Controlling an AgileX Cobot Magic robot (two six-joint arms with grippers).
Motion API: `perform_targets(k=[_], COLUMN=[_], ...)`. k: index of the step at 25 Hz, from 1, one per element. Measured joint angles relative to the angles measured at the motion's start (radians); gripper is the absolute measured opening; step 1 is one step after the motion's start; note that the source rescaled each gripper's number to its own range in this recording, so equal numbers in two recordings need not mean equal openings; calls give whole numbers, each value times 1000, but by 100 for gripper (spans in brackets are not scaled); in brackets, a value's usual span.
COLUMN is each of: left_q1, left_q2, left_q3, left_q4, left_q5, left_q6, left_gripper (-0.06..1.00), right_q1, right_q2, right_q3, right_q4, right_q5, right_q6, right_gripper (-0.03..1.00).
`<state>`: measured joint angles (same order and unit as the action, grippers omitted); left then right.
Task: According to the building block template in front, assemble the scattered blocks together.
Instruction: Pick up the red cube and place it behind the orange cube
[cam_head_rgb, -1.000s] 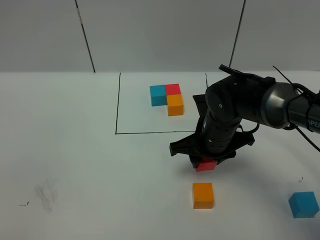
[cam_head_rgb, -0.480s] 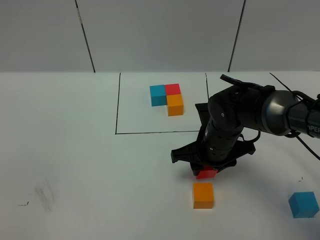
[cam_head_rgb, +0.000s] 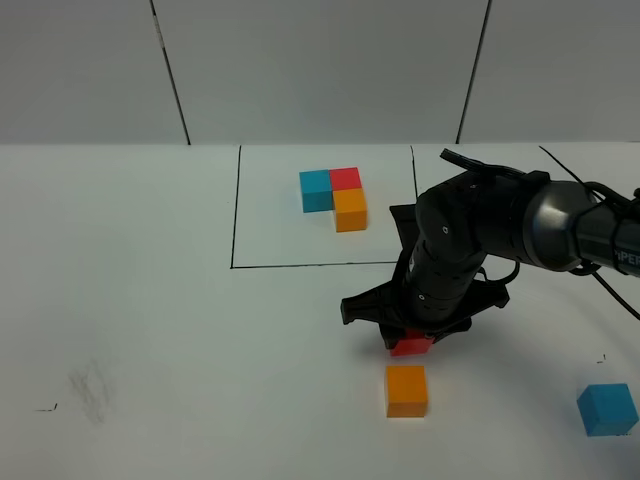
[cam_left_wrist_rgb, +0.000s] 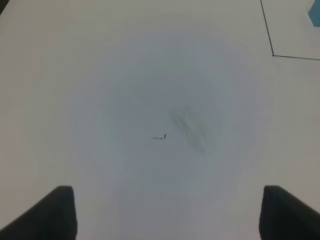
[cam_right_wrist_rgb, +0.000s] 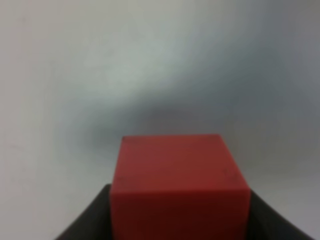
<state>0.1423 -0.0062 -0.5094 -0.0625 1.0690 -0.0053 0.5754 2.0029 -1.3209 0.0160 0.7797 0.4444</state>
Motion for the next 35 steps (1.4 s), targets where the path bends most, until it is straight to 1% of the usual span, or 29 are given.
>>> perform_targets(k=[12,23,25,31,35], left_q1=[0,0,0,0,0], left_q2=[0,0,0,0,0], left_q3=[0,0,0,0,0], left_q4=[0,0,0,0,0], left_q5=[0,0,0,0,0], left_q6=[0,0,0,0,0], left_gripper=[65,65,65,65,65], right_q1=[26,40,40,40,40], right_q2=[0,0,0,0,0], right_q3=[0,0,0,0,0], right_q4=[-33,-105,-120,-156,-165], right_q5=[11,36,44,40,32], right_q6=[0,1,17,130,178], right_gripper=[0,0,0,0,0])
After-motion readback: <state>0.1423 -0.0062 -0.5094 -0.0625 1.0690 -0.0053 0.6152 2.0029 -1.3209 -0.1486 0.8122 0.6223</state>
